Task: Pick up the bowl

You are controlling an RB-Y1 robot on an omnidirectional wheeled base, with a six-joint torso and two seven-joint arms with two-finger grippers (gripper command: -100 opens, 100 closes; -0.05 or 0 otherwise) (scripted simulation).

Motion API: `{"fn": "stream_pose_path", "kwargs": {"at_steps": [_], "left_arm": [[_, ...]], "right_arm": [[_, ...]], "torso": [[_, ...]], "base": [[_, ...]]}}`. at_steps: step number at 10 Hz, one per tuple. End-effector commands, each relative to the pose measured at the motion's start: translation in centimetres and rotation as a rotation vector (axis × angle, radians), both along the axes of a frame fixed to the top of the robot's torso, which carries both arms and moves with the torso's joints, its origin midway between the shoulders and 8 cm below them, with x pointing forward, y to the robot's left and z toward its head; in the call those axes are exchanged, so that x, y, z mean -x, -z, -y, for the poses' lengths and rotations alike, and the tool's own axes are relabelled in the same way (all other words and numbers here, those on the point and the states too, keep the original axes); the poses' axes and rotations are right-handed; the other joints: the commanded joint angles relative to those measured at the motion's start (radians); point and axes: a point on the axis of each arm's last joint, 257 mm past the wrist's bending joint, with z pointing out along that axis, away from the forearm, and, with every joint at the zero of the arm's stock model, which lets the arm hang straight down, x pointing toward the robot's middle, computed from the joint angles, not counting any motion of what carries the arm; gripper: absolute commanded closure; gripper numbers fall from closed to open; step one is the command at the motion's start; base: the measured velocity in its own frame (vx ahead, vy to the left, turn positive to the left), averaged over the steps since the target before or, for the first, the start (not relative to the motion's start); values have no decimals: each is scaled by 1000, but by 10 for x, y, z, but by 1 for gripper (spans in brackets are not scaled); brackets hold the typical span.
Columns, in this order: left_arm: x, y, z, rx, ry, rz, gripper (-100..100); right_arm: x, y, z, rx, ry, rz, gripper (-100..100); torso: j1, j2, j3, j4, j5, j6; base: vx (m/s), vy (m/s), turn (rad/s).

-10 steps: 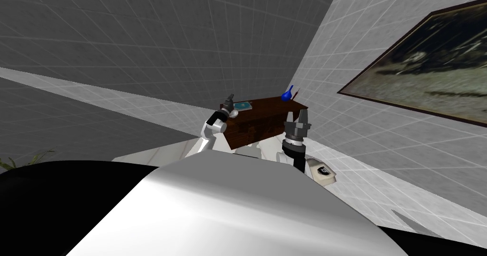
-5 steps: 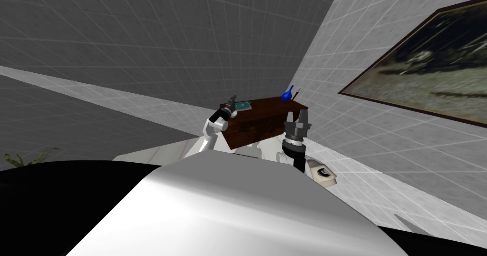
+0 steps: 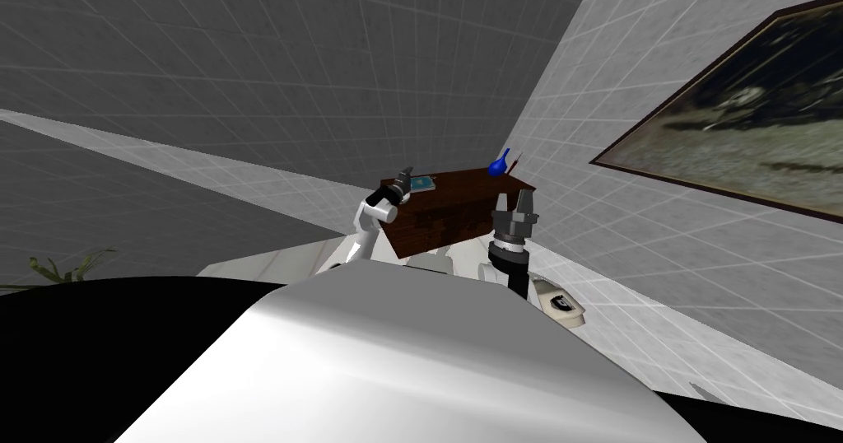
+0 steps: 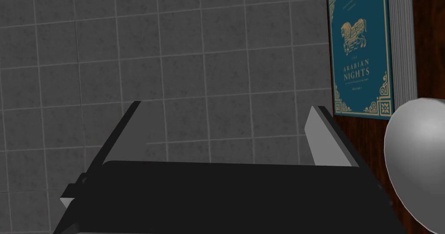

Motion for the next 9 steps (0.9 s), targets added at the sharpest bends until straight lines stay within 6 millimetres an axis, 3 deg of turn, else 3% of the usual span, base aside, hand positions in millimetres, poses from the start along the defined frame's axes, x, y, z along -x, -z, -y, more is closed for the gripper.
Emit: {"fn": "stream_pose_path", "kwargs": {"at_steps": [1,9], "left_arm": [[-3,7,0,-7,-1,-30,-100],[-16,38,10,-48,-3,-206,-100]], "right_arm": [[0,0,0,0,0,0,0],[0,0,0,0,0,0,0]], "torso": [[0,0,0,0,0,0],[1,0,0,0,0,0]], "base": [[4,-29,-6],[14,-33,41]]}}
